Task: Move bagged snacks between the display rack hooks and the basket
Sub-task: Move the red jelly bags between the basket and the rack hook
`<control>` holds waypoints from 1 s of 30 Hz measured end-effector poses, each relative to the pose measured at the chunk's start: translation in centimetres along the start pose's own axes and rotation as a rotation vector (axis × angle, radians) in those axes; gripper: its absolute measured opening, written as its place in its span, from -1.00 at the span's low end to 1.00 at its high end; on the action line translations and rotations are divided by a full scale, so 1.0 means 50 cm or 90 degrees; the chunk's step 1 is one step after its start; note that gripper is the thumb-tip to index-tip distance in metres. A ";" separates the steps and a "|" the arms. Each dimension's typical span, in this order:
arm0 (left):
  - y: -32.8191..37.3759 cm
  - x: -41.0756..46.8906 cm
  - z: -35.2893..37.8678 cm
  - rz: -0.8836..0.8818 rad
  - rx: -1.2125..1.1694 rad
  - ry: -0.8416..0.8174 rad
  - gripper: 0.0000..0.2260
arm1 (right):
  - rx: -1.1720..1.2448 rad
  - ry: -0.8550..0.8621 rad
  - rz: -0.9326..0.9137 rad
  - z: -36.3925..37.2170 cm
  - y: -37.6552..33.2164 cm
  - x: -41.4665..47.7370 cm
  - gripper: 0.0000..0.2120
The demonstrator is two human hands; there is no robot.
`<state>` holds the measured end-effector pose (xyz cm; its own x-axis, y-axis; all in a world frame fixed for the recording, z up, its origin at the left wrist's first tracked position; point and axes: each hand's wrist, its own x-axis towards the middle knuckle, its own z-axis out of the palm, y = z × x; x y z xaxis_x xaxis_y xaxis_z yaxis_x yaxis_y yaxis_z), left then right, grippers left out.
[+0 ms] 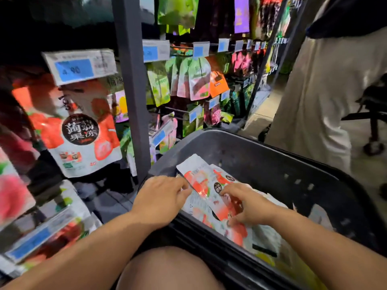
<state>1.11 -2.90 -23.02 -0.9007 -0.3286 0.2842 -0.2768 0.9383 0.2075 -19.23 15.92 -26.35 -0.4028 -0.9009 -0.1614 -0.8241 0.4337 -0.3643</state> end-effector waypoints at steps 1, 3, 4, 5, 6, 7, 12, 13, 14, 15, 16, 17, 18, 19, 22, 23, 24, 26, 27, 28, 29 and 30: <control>-0.001 0.001 0.003 0.005 0.002 0.006 -0.49 | -0.009 0.011 -0.001 0.008 0.004 0.001 -0.18; -0.002 0.002 0.005 0.002 0.007 -0.001 -0.55 | -0.005 0.034 -0.001 0.024 0.016 0.002 -0.14; -0.002 0.003 0.006 -0.002 0.006 -0.009 -0.59 | -0.009 0.045 -0.003 0.029 0.020 0.002 -0.14; -0.001 0.003 0.005 -0.004 0.007 -0.016 -0.60 | -0.020 0.055 -0.006 0.032 0.022 0.002 -0.13; 0.000 0.002 0.004 -0.005 0.010 -0.020 -0.61 | -0.028 0.063 -0.006 0.033 0.023 0.001 -0.14; 0.000 0.000 0.003 -0.006 0.014 -0.025 -0.60 | -0.031 0.070 -0.008 0.034 0.023 0.001 -0.16; 0.007 -0.006 0.001 -0.032 -0.012 -0.033 -0.75 | 0.008 0.107 -0.040 0.040 0.025 0.004 -0.34; 0.008 -0.007 0.001 -0.031 -0.012 -0.032 -0.76 | 0.010 0.112 -0.046 0.040 0.025 0.003 -0.37; 0.009 -0.008 0.002 -0.031 -0.012 -0.032 -0.76 | 0.017 0.116 -0.045 0.041 0.026 0.003 -0.41; 0.010 -0.009 0.002 -0.031 -0.012 -0.033 -0.76 | 0.027 0.122 -0.047 0.040 0.027 0.003 -0.46; 0.010 -0.009 0.002 -0.032 -0.012 -0.035 -0.76 | 0.040 0.121 -0.048 0.039 0.028 0.004 -0.53; 0.011 -0.010 0.002 -0.033 -0.014 -0.036 -0.76 | 0.055 0.119 -0.051 0.038 0.028 0.006 -0.60; 0.011 -0.010 0.002 -0.033 -0.019 -0.035 -0.75 | 0.070 0.119 -0.048 0.039 0.029 0.009 -0.68; 0.011 -0.010 0.001 -0.034 -0.021 -0.034 -0.73 | 0.085 0.129 -0.039 0.041 0.030 0.011 -0.75; 0.010 -0.010 0.002 -0.037 -0.017 -0.035 -0.73 | 0.115 0.242 -0.011 0.040 0.019 0.015 -0.84; 0.009 -0.010 0.003 -0.037 -0.018 -0.030 -0.74 | 0.122 0.295 -0.021 0.035 0.011 0.017 -0.84; 0.008 -0.009 0.004 -0.037 -0.020 -0.026 -0.74 | 0.138 0.346 -0.035 0.027 0.001 0.018 -0.82; 0.007 -0.008 0.004 -0.034 -0.021 -0.020 -0.74 | 0.195 0.439 -0.060 0.004 -0.024 0.016 -0.75; 0.007 -0.008 0.003 -0.033 -0.024 -0.018 -0.75 | 0.206 0.482 -0.070 -0.011 -0.034 0.014 -0.73; 0.007 -0.008 0.003 -0.033 -0.030 -0.017 -0.75 | 0.195 0.523 -0.077 -0.026 -0.041 0.013 -0.72; 0.008 -0.008 0.002 -0.035 -0.037 -0.016 -0.75 | 0.177 0.556 -0.083 -0.041 -0.045 0.012 -0.71; 0.008 -0.008 0.001 -0.036 -0.045 -0.014 -0.75 | 0.158 0.575 -0.091 -0.061 -0.050 0.008 -0.69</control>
<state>1.33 -2.38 -23.07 -0.8913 -0.3781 0.2503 -0.3039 0.9078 0.2889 -18.53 14.49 -22.72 -0.5457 -0.5485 0.6335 -0.8234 0.2108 -0.5269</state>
